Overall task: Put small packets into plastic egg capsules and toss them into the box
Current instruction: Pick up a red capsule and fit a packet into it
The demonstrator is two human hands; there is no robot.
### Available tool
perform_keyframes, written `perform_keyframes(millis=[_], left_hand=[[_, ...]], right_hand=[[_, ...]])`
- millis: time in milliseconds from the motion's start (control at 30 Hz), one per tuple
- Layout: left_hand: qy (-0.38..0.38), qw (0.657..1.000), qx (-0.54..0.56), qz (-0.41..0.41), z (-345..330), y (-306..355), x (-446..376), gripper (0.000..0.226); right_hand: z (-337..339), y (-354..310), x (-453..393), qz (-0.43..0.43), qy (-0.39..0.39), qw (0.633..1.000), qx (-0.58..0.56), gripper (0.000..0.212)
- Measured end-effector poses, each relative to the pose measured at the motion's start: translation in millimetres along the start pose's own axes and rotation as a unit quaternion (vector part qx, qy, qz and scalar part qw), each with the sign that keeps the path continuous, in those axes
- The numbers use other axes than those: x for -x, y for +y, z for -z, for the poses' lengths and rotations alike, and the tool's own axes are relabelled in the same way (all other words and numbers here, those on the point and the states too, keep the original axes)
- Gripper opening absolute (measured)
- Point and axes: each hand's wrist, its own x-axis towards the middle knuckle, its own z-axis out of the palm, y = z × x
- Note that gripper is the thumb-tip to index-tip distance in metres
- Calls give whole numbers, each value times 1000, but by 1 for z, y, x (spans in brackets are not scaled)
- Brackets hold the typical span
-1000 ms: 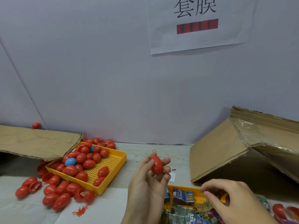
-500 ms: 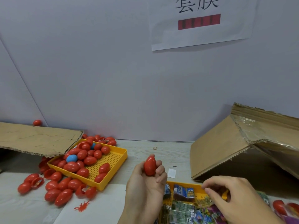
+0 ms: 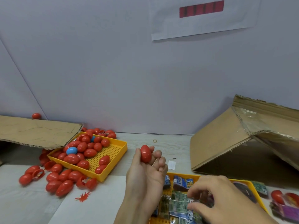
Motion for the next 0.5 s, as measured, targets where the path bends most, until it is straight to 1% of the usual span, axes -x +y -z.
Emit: perform_keyframes(millis=[100,167,333,500], left_hand=[[-1,1000,-10,2,0,0,0,34],[-2,1000,-25,1,0,0,0,30],[17,997,-77,-20,-1,-1,0,25],[39,988,-142,-55,-2,-4,-2,22]], right_hand=[[-8,-9,-7,20,-44,998,33,32],[-13,-11,-11,24,-58,996,57,37],[-19,-9,-15,29,-65,995,65,25],[-19,-5,-15,53,-49,996,46,25]])
